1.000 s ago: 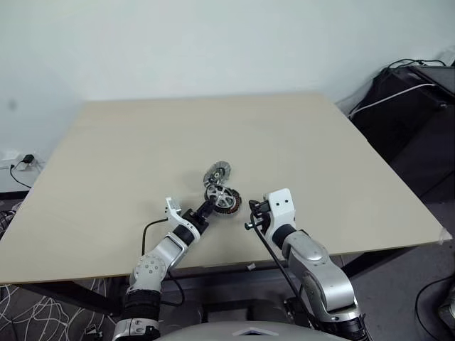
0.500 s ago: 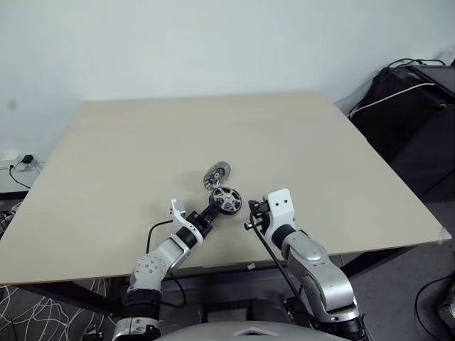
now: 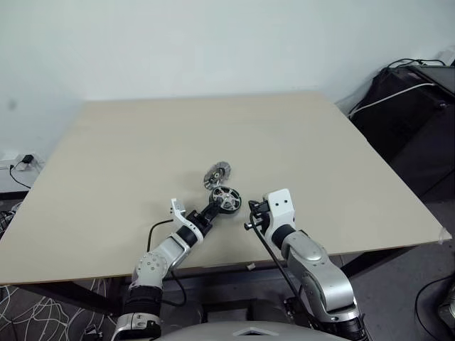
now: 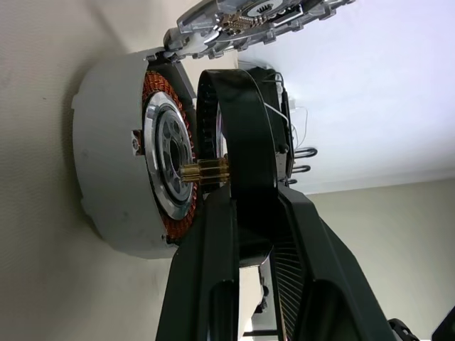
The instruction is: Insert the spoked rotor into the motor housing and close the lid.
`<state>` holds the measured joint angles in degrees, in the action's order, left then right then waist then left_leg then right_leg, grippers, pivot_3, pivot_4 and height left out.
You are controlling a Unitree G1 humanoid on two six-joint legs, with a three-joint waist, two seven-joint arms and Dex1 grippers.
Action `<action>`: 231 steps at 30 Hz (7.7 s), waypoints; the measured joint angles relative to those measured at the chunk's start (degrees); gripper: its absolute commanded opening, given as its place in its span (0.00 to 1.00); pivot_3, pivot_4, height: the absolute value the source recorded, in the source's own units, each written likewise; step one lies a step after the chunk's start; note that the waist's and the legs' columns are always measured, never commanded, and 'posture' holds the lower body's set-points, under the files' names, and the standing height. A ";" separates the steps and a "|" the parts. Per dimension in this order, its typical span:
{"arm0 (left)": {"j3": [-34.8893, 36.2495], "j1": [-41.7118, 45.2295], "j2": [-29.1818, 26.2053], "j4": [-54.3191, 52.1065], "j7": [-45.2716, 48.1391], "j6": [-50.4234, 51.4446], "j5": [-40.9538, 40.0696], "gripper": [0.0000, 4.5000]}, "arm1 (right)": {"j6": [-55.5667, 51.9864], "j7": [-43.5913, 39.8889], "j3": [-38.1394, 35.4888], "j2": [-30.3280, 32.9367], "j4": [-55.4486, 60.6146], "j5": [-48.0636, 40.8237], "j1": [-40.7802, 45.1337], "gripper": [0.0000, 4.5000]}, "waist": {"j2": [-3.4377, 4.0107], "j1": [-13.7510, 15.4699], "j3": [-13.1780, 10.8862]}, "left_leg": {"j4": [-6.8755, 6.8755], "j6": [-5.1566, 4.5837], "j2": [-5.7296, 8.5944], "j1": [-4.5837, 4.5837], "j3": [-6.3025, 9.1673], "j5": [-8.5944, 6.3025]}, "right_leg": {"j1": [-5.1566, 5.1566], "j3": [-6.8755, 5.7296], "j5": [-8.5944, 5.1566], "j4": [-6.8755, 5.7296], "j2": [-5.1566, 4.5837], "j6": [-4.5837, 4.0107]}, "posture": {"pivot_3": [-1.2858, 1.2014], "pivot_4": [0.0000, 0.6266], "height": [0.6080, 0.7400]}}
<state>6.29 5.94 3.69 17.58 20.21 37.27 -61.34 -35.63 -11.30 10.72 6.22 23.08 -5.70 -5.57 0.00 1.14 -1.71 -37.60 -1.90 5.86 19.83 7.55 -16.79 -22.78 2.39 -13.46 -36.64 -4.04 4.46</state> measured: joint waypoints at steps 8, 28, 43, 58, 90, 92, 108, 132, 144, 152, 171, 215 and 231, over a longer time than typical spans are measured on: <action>0.20 3.73 -0.01 1.17 1.09 -0.60 0.02 0.24 | -0.04 0.03 0.02 -0.02 0.00 -0.04 0.00 0.00 | 0.00 -0.02 0.00 | -0.01 0.01 0.00 0.00 0.00 0.01 | 0.00 0.00 0.01 0.00 0.00 -0.02 | 0.52 0.00 1.00; 0.21 -2.93 0.10 -8.19 -1.64 0.87 -0.13 0.85 | -0.09 0.06 0.07 -0.37 0.00 -0.20 0.02 0.00 | 0.00 -0.09 0.00 | -0.01 0.00 0.00 0.01 -0.01 -0.02 | -0.02 0.05 0.01 -0.03 0.00 -0.04 | 0.52 0.00 1.00; -9.27 -10.61 -6.95 -23.29 1.63 -4.84 16.82 0.85 | 0.46 -0.29 0.18 -0.90 -1.49 -0.09 2.47 0.00 | 0.05 -0.23 0.00 | 0.00 0.31 -0.07 -0.08 -0.12 -0.15 | 0.02 0.11 0.01 -0.07 0.09 -0.09 | 0.52 0.00 1.00; -14.80 -15.65 -8.90 -22.27 -1.12 -29.42 44.79 0.16 | 4.36 -1.17 3.74 -4.00 -20.77 2.39 16.00 0.00 | 0.11 -0.32 0.01 | 0.02 0.13 -0.33 -0.13 -0.19 -0.09 | -0.03 0.15 0.06 -0.07 0.36 -0.22 | 0.52 0.00 1.00; -18.04 -15.78 -12.92 -16.44 6.94 -42.70 53.23 0.00 | -1.79 -16.96 14.03 10.20 -27.25 8.10 31.25 0.27 | 0.78 -1.71 0.48 | 0.01 0.07 -0.48 -0.22 -0.17 -0.14 | -0.03 0.10 0.23 -0.17 0.51 -0.49 | 0.52 0.00 1.00; -17.99 -15.65 -12.88 -16.43 7.14 -42.70 53.12 0.00 | -2.10 -19.27 16.41 11.96 -27.58 9.62 31.82 0.41 | 0.77 -1.69 0.48 | 0.01 0.07 -0.48 -0.22 -0.16 -0.14 | -0.02 0.10 0.23 -0.16 0.50 -0.49 | 0.52 0.00 1.00; -16.34 -16.36 -12.76 -16.09 7.27 -42.93 53.15 0.00 | 11.79 -40.08 31.34 17.08 -36.72 21.11 45.33 0.48 | 0.73 -1.53 0.45 | -0.02 0.07 -0.45 -0.19 -0.16 -0.15 | -0.04 0.07 0.24 -0.14 0.46 -0.49 | 0.52 0.00 1.00; -17.03 -17.94 -10.41 -16.30 6.60 -42.81 53.41 0.00 | 28.07 -54.45 35.55 17.92 -48.46 30.46 51.32 0.48 | 0.73 -1.07 0.45 | -0.03 0.09 -0.47 -0.21 -0.18 -0.14 | -0.04 0.06 0.28 -0.18 0.48 -0.56 | 0.52 0.00 1.00; -17.21 -18.12 -10.18 -16.35 6.12 -42.53 53.36 0.00 | 29.90 -54.77 33.71 15.93 -50.04 32.24 52.09 0.48 | 0.73 -0.89 0.45 | -0.02 0.14 -0.48 -0.21 -0.17 -0.11 | -0.07 0.04 0.32 -0.18 0.49 -0.63 | 0.52 0.00 1.00; -17.58 -18.16 -9.61 -16.35 6.09 -42.46 53.36 0.00 | 30.68 -54.98 33.68 14.13 -53.63 32.69 52.40 0.48 | 0.73 -0.91 0.45 | -0.01 0.14 -0.48 -0.21 -0.17 -0.11 | -0.08 0.04 0.32 -0.19 0.49 -0.63 | 0.52 0.00 1.00; -17.45 -18.23 -9.37 -15.78 5.65 -42.61 53.38 0.00 | 32.69 -54.67 33.31 12.81 -56.10 34.92 53.39 0.03 | 0.73 -0.98 0.50 | -0.03 0.19 -0.49 -0.24 -0.18 -0.07 | -0.06 0.04 0.36 -0.23 0.51 -0.68 | 0.52 0.00 1.00; -18.09 -16.58 -7.80 -11.24 6.00 -41.40 53.39 0.00 | -56.33 -36.20 4.63 8.69 -6.72 -3.27 37.18 0.03 | 0.68 0.10 0.47 | -0.33 0.12 -0.49 0.71 -0.21 -0.12 | -0.92 -0.08 0.50 -0.20 0.36 -0.69 | 0.52 0.00 1.00; -18.01 -16.74 -7.81 -10.32 5.78 -41.18 53.39 0.00 | -56.32 -15.43 -0.73 3.90 -17.46 -17.35 38.23 0.03 | 0.72 -0.38 0.51 | -0.35 0.12 -0.48 0.68 -0.21 -0.10 | -0.89 -0.07 0.57 -0.21 0.39 -0.71 | 0.52 0.00 1.00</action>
<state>-11.72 -10.80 -4.12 7.26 25.99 -3.91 -7.96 -91.95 -26.73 9.99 10.13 5.61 -23.05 32.66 0.72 0.76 -1.20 -37.95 -1.78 5.37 20.51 7.34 -16.89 -23.67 2.32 -12.89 -36.85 -3.65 3.75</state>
